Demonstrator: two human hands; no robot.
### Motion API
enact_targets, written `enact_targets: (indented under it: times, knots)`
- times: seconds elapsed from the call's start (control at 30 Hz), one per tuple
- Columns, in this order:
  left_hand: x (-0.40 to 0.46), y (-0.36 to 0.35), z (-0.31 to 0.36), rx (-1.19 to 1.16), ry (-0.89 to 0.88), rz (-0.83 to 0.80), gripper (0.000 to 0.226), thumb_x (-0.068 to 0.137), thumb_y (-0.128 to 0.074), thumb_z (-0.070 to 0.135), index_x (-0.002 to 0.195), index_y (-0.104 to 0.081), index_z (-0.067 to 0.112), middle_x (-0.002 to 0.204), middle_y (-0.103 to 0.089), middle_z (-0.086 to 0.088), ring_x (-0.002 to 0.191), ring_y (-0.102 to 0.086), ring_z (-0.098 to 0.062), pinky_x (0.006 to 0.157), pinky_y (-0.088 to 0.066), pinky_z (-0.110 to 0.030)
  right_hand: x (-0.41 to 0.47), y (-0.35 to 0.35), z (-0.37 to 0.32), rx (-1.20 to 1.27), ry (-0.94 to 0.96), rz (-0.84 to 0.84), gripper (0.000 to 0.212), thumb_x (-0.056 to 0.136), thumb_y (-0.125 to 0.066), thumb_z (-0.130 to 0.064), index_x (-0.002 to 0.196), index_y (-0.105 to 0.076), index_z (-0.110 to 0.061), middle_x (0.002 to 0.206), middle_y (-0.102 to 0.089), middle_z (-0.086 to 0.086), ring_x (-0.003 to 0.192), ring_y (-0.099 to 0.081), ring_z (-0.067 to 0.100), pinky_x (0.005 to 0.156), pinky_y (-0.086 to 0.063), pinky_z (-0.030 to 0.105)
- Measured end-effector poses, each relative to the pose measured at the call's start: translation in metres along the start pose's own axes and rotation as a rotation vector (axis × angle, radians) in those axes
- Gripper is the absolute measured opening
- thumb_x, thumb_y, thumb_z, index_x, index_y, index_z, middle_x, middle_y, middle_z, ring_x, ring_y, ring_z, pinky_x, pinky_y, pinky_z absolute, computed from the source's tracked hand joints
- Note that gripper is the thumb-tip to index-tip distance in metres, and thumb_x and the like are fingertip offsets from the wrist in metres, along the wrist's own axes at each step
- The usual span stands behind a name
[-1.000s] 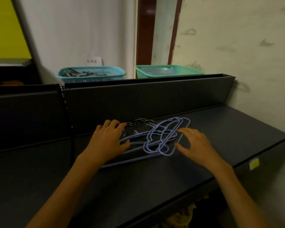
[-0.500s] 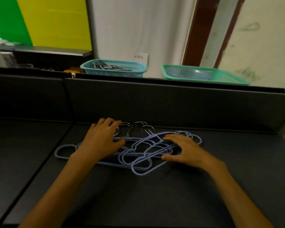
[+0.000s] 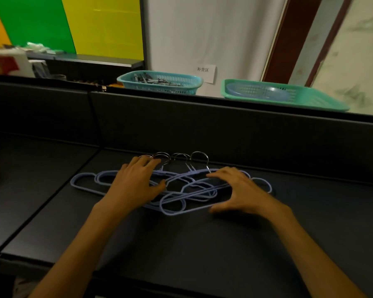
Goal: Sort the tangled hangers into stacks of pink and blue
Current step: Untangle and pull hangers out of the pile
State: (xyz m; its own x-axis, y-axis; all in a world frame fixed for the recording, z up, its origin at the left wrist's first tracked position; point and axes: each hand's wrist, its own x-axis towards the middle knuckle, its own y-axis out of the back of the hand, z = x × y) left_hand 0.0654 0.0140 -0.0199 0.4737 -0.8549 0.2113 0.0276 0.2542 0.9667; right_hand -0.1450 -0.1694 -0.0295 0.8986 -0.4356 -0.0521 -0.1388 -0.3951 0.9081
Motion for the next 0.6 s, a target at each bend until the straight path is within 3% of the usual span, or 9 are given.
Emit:
enact_targets:
  times: [0.33,0.6]
  knots:
    - [0.010,-0.014,0.044,-0.037,-0.090,-0.084,0.074,0.085,-0.049,0.061,0.146,-0.026,0.025,0.146,-0.033,-0.001,0.133,-0.030,-0.021,0.108,-0.031,-0.040,-0.051,0.027,0.057,-0.092,-0.133,0.254,0.088,0.058,-0.075,-0.064,0.134,-0.037,-0.040,0.129,-0.035,-0.011,0.118,-0.031,0.007,0.102,-0.033,0.032]
    - [0.024,-0.030,0.090,0.052,-0.069,-0.188,0.087,0.080,-0.040,0.075,0.145,-0.030,0.018,0.146,-0.033,-0.007,0.132,-0.031,-0.026,0.110,-0.025,-0.045,-0.078,0.036,0.093,-0.077,-0.264,0.311,0.093,0.056,-0.075,-0.063,0.137,-0.035,-0.038,0.136,-0.033,-0.006,0.126,-0.031,0.013,0.104,-0.032,0.036]
